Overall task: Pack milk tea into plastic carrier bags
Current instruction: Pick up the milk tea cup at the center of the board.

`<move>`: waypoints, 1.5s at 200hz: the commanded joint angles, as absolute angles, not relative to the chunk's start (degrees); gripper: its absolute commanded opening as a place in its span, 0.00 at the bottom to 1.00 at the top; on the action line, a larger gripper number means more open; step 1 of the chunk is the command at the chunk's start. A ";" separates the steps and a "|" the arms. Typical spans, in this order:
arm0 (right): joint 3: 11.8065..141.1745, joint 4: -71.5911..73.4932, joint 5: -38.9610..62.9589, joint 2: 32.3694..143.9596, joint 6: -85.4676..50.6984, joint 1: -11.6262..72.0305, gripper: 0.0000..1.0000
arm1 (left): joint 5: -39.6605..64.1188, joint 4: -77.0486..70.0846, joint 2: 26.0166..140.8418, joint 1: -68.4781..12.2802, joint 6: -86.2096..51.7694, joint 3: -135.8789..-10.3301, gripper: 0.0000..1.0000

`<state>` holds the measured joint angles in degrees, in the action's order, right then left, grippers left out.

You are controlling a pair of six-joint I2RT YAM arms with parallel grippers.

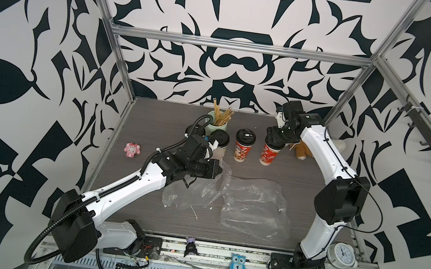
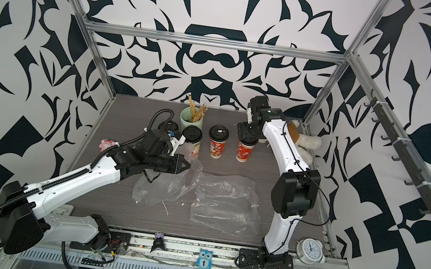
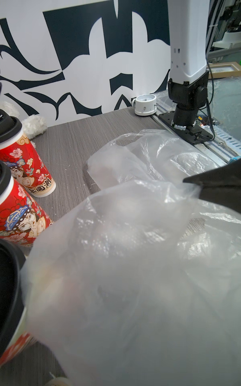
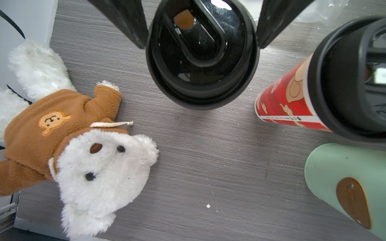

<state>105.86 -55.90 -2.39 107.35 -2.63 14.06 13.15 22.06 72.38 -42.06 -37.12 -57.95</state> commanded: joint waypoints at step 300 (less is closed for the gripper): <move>106.77 -58.49 6.71 83.82 -8.20 17.83 0.01 | 11.88 6.80 74.78 -41.70 -51.52 -55.73 0.00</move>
